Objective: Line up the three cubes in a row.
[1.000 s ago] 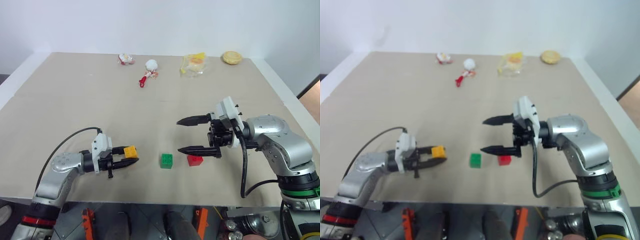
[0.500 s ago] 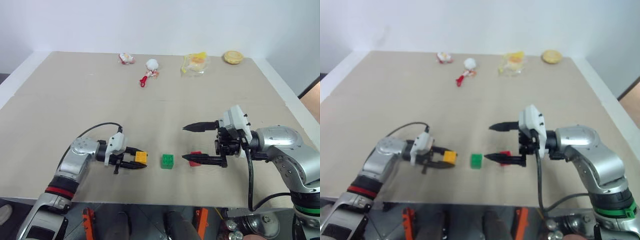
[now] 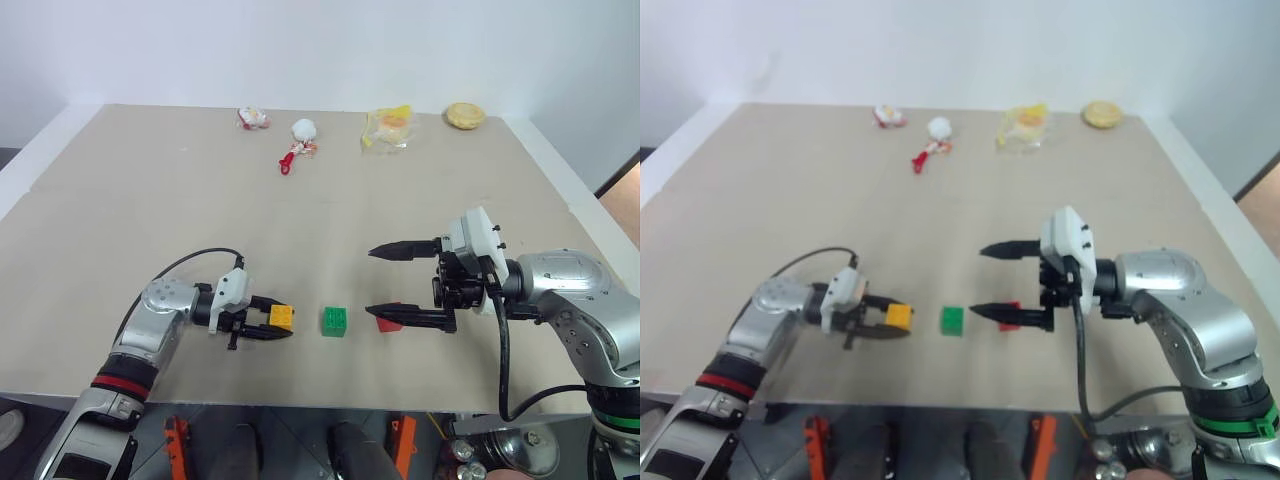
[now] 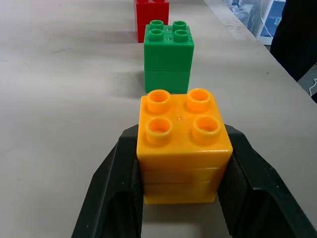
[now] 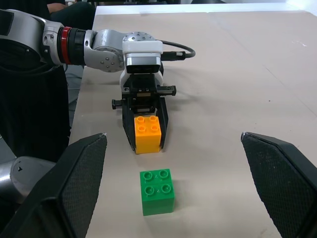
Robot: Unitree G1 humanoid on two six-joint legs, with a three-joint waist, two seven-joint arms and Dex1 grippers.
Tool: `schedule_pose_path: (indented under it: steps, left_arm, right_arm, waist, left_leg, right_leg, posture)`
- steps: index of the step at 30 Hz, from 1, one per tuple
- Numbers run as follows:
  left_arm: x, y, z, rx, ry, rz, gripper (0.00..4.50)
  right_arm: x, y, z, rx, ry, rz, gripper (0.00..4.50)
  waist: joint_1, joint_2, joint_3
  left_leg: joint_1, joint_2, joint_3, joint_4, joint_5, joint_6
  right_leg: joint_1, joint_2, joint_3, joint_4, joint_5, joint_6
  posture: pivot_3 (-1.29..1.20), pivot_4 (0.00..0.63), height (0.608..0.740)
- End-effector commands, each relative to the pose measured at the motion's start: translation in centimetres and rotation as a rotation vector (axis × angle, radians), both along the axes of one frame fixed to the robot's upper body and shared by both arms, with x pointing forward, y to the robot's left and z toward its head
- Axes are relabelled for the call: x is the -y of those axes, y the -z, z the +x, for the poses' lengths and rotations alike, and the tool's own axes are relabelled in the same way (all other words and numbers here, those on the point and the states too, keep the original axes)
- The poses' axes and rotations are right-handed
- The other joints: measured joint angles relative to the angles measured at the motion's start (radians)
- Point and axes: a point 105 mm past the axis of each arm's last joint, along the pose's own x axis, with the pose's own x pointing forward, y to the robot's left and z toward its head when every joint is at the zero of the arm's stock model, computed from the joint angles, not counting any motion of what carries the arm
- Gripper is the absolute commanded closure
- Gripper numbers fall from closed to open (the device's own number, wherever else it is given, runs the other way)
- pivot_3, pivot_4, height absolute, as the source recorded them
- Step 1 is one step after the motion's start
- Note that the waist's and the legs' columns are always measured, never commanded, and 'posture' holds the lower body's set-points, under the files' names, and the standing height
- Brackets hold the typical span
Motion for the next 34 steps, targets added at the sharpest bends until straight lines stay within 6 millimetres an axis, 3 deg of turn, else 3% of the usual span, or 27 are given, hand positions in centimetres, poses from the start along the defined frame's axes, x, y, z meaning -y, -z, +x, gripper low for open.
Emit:
schedule_pose_path:
  steps: [1,3,4,10,16,20,22,26,30,34]
  left_arm:
    - [-1.1,0.1,0.1,0.008,-0.034,0.022,3.13]
    - [-1.0,0.1,0.1,0.008,-0.037,0.021,3.13]
    - [-1.0,0.1,0.1,0.007,-0.036,0.020,2.09]
    - [-0.4,-0.8,-0.4,-0.005,0.001,-0.012,0.08]
    - [0.2,-6.0,-0.6,0.002,-0.005,-0.155,0.03]
    - [-0.3,-11.1,1.9,-0.079,-0.230,-0.415,0.03]
    - [-1.4,-12.5,3.7,-0.115,-0.390,-0.551,0.03]
    - [-3.9,-12.0,7.3,-0.038,-0.830,-0.669,0.03]
    - [-5.3,-10.2,8.1,0.053,-1.193,-0.723,0.03]
    - [-6.9,-7.7,8.2,0.075,-1.405,-0.682,0.03]
  right_arm:
    - [0.1,-1.0,0.0,0.041,-0.008,0.004,0.00]
    - [0.0,-1.0,0.0,0.040,-0.011,0.004,0.00]
    - [0.0,-1.0,0.0,0.039,-0.012,0.005,0.00]
    - [0.1,-1.1,-0.1,0.036,-0.015,0.008,0.00]
    - [0.3,-1.5,0.0,0.031,-0.006,0.038,0.00]
    - [1.0,-2.9,0.6,0.036,0.065,0.169,0.00]
    - [1.9,-3.2,2.2,0.050,0.184,0.245,0.00]
    - [4.0,-2.1,5.3,0.063,0.472,0.396,0.00]
    - [7.5,0.2,7.8,0.120,0.845,0.494,0.00]
    - [10.1,2.4,8.9,0.183,1.141,0.574,0.00]
  waist:
    - [0.000,0.000,0.000]
    - [0.000,0.000,0.000]
    - [0.000,0.000,0.000]
    - [0.001,0.000,0.000]
    - [0.001,0.000,0.000]
    - [0.001,0.000,0.000]
    - [0.001,0.000,0.000]
    - [0.001,0.000,0.000]
    - [0.004,-0.001,-0.001]
    - [0.003,-0.001,0.000]
  left_leg:
    - [0.000,0.000,0.000,0.000,0.000,0.000]
    - [0.000,0.000,0.000,0.000,0.000,0.000]
    - [0.000,0.000,0.000,0.000,0.000,0.000]
    - [0.000,0.001,0.000,0.000,0.000,0.000]
    - [0.000,0.001,0.000,0.000,0.000,0.000]
    - [0.000,0.001,-0.001,0.001,0.000,0.000]
    - [0.001,0.001,-0.002,0.003,0.000,0.000]
    - [0.002,0.000,-0.001,0.004,0.000,0.000]
    - [0.002,-0.001,-0.002,0.004,0.000,0.000]
    - [0.000,-0.002,0.000,0.003,0.001,0.000]
  right_leg:
    - [0.000,0.000,0.000,0.000,0.000,0.000]
    - [0.000,0.000,0.000,0.000,0.001,0.001]
    - [0.000,0.001,0.000,0.000,0.001,0.000]
    - [0.000,0.001,0.000,0.000,0.000,-0.001]
    - [0.000,0.001,0.000,0.001,0.001,0.001]
    - [0.000,0.001,0.000,0.001,0.002,0.003]
    - [0.002,0.001,-0.001,0.001,0.003,0.005]
    - [0.005,0.001,0.000,0.000,0.004,0.007]
    - [0.005,0.000,0.001,0.000,0.005,0.007]
    - [0.003,-0.001,0.003,0.000,0.006,0.008]
  posture:
    - [0.00,0.150,0.740]
    - [0.00,0.150,0.740]
    - [0.00,0.150,0.740]
    - [0.00,0.150,0.740]
    - [0.00,0.150,0.740]
    - [0.00,0.150,0.740]
    - [0.00,0.150,0.740]
    - [0.00,0.150,0.740]
    - [0.00,0.150,0.740]
    - [0.00,0.150,0.740]
